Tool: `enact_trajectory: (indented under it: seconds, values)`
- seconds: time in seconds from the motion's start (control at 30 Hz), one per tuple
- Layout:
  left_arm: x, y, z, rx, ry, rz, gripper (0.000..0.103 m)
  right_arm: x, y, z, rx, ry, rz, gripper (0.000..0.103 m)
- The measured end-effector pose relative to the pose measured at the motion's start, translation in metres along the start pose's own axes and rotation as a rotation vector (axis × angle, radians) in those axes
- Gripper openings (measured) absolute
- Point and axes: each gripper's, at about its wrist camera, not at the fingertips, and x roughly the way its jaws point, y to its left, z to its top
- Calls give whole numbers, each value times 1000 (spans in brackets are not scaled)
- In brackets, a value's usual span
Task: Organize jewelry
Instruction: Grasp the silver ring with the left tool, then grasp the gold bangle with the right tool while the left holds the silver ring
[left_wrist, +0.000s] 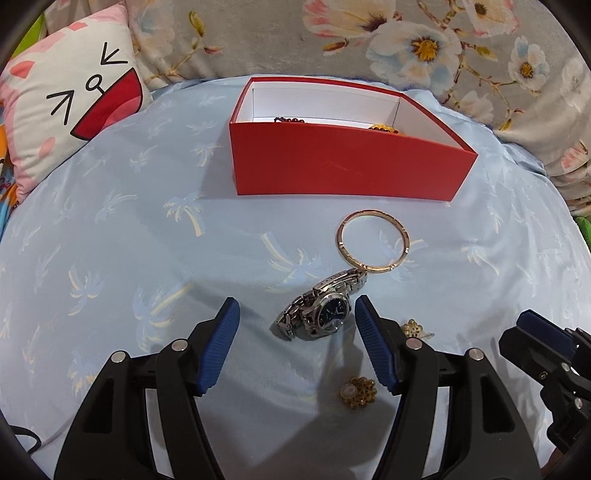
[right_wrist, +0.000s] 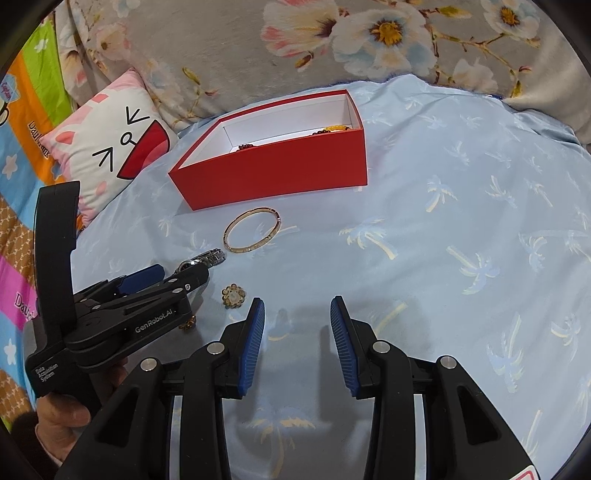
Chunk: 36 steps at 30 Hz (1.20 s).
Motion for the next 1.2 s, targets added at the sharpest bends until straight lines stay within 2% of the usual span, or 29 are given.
enact_trajectory:
  seconds: [0.13, 0.2, 0.3, 0.5, 1.0, 1.07, 1.13, 1.2]
  values:
    - [-1, -1, -1, 9, -12, 5, 51, 2, 0, 1, 0, 1, 2, 37]
    - [-2, -1, -1, 9, -13, -6, 39, 2, -1, 2, 2, 3, 6, 37]
    - [-3, -2, -1, 17, -13, -17, 28, 4, 1, 3, -1, 5, 9, 37]
    - [-6, 4, -3, -6, -6, -37, 19, 10, 7, 8, -17, 11, 15, 37]
    - [-9, 46, -1, -82, -12, 16, 19, 56, 46, 41, -109, 26, 22, 37]
    - [-8, 50, 0, -91, -13, 12, 19, 64, 50, 43, -127, 30, 6, 55]
    - [-8, 52, 0, -93, -15, 11, 19, 69, 53, 43, -143, 26, -14, 60]
    - [-7, 52, 1, -95, -16, 9, 19, 76, 55, 45, -151, 36, -24, 60]
